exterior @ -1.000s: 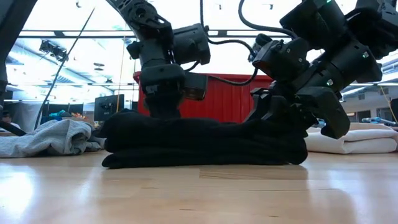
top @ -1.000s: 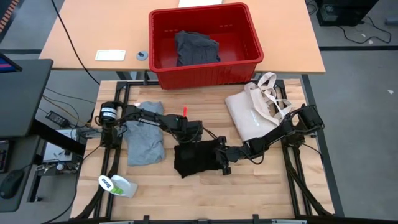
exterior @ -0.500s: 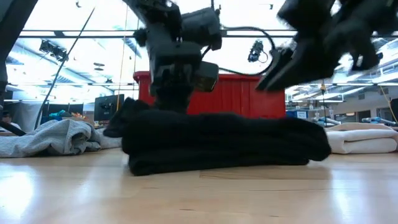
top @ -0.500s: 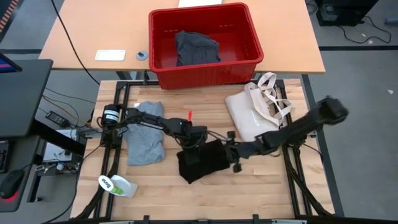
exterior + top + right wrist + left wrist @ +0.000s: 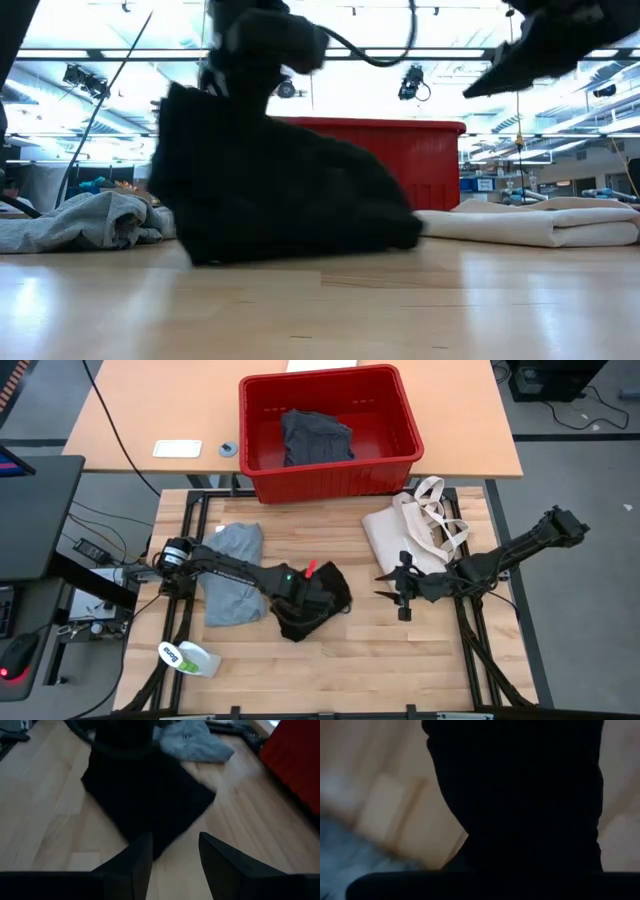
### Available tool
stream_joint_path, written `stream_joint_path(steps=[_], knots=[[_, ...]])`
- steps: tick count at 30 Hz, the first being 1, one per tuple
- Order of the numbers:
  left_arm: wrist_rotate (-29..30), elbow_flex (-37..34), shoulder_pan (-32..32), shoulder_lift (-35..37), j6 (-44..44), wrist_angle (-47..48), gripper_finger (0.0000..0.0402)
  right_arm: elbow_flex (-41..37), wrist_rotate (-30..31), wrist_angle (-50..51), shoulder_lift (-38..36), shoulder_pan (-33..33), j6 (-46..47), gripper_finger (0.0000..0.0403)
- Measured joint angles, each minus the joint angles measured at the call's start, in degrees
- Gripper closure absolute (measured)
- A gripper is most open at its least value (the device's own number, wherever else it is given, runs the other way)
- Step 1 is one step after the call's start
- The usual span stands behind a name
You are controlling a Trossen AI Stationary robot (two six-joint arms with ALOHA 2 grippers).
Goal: Fold Laundry from Bin
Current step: Fold the black shirt
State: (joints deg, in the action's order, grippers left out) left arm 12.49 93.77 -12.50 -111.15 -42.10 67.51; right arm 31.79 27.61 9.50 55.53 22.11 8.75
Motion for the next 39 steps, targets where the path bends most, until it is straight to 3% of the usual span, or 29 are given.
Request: stream_joint_path(steps=[4, 10, 18, 25, 29, 34, 39], knots=[[6.0, 1.1, -2.9, 1.2, -5.5, 8.1, 0.0358, -2.8, 0.0, -2.9, 1.5, 0.0, 1.2, 0.0234], [9.9, -4.3, -3.9, 10.9, -13.9, 9.1, 0.0358, -4.8, -0.7, -7.7, 4.8, -0.1, 0.7, 0.0234], [17.0, -22.5, -11.3, 30.0, -39.9, 9.9, 0.0358, -5.9, -1.8, -12.5, 6.3, 0.9, 1.2, 0.0234], [21.5, -37.3, -23.6, 41.4, -65.1, 9.8, 0.0358, -5.9, -1.8, -14.1, 8.2, 1.5, 1.7, 0.0234], [25.5, -40.2, -29.6, 44.3, -73.6, 12.1, 0.0358, -5.9, -1.8, -15.1, 9.4, 1.5, 1.8, 0.0234], [24.3, -43.0, -34.6, 44.7, -83.9, 22.4, 0.0358, -5.9, -3.4, -17.6, 10.9, 1.5, 1.8, 0.0234], [22.7, -48.2, -35.3, 46.6, -84.4, 20.3, 0.0358, -5.9, -3.7, -18.9, 12.1, 1.5, 1.3, 0.0234]])
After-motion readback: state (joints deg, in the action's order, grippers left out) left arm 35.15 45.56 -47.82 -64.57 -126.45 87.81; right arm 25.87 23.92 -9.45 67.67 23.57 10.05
